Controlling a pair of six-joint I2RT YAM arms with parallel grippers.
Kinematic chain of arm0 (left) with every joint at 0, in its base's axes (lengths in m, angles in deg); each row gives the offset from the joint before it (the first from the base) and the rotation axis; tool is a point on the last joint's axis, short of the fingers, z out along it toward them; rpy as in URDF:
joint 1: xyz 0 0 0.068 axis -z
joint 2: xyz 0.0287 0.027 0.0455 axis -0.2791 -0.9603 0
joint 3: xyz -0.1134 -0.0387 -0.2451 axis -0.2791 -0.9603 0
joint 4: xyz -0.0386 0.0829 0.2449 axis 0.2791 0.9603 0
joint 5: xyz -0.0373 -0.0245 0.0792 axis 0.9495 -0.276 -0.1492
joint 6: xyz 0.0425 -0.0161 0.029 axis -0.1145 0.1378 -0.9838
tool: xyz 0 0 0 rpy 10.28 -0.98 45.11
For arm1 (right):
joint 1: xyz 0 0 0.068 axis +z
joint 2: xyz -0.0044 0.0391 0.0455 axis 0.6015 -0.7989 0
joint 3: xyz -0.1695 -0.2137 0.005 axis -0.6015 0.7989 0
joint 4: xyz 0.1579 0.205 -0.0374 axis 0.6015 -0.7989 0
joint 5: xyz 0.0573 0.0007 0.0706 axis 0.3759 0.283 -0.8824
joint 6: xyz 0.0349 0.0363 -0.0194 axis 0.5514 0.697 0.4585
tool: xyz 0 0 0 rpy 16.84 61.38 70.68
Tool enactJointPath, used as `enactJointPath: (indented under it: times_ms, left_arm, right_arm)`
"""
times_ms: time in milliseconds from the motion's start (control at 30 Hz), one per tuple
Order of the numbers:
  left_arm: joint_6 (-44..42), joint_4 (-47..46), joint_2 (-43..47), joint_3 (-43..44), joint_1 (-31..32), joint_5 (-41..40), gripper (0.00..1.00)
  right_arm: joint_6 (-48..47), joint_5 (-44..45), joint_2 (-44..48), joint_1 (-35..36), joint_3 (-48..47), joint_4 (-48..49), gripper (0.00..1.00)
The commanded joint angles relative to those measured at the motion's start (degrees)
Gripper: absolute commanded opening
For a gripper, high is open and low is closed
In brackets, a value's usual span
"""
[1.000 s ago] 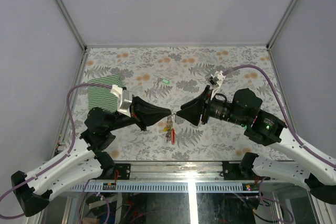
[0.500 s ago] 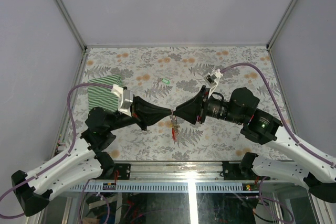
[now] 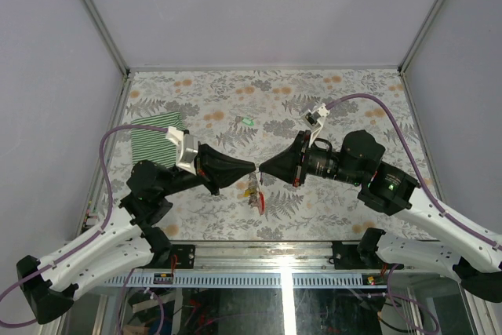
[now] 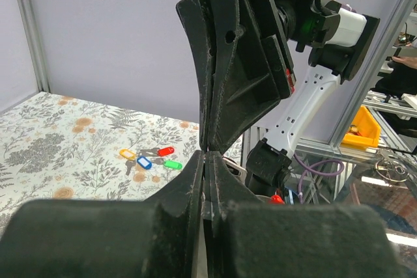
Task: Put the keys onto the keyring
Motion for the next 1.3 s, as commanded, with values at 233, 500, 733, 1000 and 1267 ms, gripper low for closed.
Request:
enactJointPath:
  times_ms: [233,500,733,1000,1267]
  left_arm:
    - [-2.2,-1.3,1.2,1.7,0.2,-2.6,0.0]
    - [-2.9,-0.2,1.8,2.1,0.2,-3.2,0.0]
    - [-3.4,0.4,1.9,2.2,0.2,-3.6,0.0]
    - [-3.3,0.2,1.7,2.3,0.2,-3.5,0.0]
    - [-3.4,0.5,1.9,2.5,0.2,-3.6,0.0]
  right_arm:
    - [-0.7,0.2,1.4,0.1,-1.8,-0.3,0.0]
    - [-1.7,1.7,1.8,0.1,-1.9,-2.6,0.0]
    - [-2.0,2.3,1.2,0.1,-2.0,-3.9,0.0]
    - [-1.7,1.0,-0.6,0.1,-1.5,-3.9,0.0]
    - [-1.5,0.6,-1.4,0.1,-0.9,-3.6,0.0]
